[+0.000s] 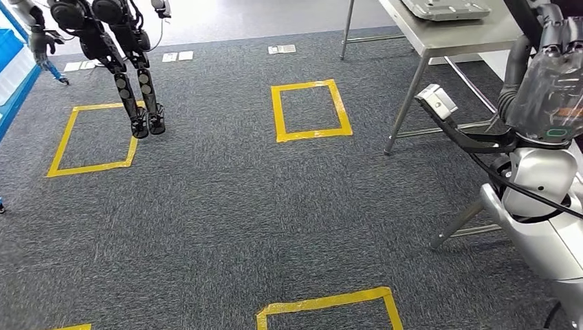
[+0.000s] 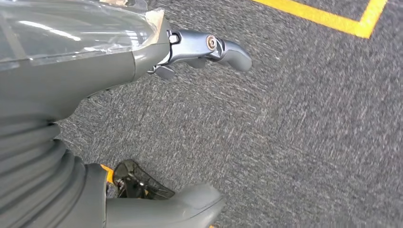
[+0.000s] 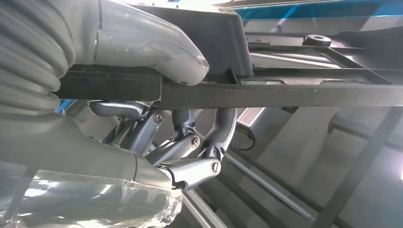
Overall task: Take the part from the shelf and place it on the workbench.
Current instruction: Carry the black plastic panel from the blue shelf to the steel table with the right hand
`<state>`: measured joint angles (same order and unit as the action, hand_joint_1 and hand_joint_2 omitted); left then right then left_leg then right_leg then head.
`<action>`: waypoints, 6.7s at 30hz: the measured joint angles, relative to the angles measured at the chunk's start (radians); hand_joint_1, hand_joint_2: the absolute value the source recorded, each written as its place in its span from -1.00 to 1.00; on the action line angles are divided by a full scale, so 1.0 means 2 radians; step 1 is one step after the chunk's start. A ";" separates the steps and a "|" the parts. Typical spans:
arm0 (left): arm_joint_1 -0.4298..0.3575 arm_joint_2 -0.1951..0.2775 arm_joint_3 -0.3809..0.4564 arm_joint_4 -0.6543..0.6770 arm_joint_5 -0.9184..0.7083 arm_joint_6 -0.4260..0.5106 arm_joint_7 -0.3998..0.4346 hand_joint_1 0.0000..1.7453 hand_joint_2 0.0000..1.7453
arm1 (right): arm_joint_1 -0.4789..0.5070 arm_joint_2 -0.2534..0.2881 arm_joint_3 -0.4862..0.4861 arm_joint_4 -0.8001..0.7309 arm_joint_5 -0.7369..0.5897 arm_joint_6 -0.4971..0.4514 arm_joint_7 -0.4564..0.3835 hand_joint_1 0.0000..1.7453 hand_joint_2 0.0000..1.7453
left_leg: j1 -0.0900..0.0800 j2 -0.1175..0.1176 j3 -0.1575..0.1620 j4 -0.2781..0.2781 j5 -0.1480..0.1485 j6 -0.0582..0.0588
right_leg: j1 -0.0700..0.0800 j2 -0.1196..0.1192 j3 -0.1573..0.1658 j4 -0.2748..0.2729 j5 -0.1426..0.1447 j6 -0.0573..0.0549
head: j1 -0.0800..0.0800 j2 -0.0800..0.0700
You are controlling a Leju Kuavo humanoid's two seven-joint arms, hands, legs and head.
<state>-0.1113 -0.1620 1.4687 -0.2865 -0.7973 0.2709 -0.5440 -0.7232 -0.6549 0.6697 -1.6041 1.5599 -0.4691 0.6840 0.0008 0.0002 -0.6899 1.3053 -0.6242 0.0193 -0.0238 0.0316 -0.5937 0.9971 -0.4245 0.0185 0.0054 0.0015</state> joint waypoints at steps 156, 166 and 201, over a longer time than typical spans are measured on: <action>0.013 0.025 -0.044 -0.001 0.016 -0.104 0.002 -1.00 1.00 | -0.014 -0.006 0.040 0.086 0.000 -0.026 0.000 1.00 1.00 | -0.002 -0.001 -0.002 -0.107 0.103 0.010 | 0.006 -0.011 0.031 -0.003 -0.024 -0.007 | -0.001 0.000; 0.013 0.028 -0.049 0.001 0.015 -0.104 0.000 -1.00 1.00 | -0.003 -0.018 0.027 0.092 0.000 -0.017 0.000 1.00 1.00 | -0.008 -0.003 0.045 -0.162 0.108 0.033 | 0.005 -0.011 -0.034 0.119 -0.066 0.013 | -0.002 0.000; 0.006 0.031 -0.060 0.003 0.015 -0.111 -0.001 -1.00 1.00 | 0.064 -0.036 -0.015 0.097 0.000 0.003 0.000 1.00 1.00 | -0.005 -0.006 0.063 -0.162 0.090 0.027 | 0.002 -0.014 -0.037 0.063 -0.025 0.029 | -0.001 0.000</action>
<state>-0.0992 -0.0995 1.3479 -0.2796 -0.7674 0.0490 -0.5465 -0.5949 -0.7266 0.6393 -1.4099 1.5599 -0.4636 0.6844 -0.0089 -0.0113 -0.5630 0.9817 -0.4451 0.0737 -0.0206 0.0038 -0.6686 1.1228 -0.4755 0.0759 0.0030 0.0015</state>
